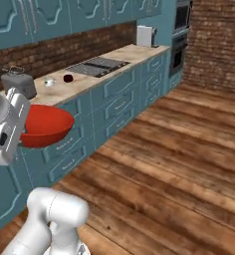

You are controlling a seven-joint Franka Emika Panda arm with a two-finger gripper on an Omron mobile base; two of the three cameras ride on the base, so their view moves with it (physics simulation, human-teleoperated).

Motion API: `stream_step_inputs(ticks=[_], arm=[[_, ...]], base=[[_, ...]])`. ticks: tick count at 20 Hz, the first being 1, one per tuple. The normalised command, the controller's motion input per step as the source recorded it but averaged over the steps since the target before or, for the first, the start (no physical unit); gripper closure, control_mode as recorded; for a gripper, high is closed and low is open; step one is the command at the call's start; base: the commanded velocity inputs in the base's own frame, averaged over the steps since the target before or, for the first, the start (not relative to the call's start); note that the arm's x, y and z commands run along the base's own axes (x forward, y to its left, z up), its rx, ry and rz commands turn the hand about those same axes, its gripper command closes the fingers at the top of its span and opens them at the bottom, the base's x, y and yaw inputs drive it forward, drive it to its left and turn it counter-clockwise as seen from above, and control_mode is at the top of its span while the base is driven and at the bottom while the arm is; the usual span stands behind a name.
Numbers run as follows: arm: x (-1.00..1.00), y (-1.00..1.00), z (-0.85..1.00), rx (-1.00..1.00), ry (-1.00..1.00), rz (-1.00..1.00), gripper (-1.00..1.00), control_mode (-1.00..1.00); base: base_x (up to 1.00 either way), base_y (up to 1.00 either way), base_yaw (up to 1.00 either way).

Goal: Clear the mugs and bowl far away from the sink.

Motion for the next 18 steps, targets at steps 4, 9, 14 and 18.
stream_step_inputs(ticks=[4, 9, 14, 18], arm=[[0.0, 0.0, 0.0, 0.0, 0.0, 0.0, 1.0, 1.0], [0.0, 0.0, 0.0, 0.0, 0.0, 0.0, 1.0, 1.0], [0.0, 0.0, 0.0, 0.0, 0.0, 0.0, 1.0, 1.0], [0.0, 0.0, 0.0, 0.0, 0.0, 0.0, 1.0, 1.0]], base=[[0.84, -0.45, 0.74], [0.93, -0.5, 0.68], [1.0, -0.55, 0.65], [0.98, -0.27, 0.8]])
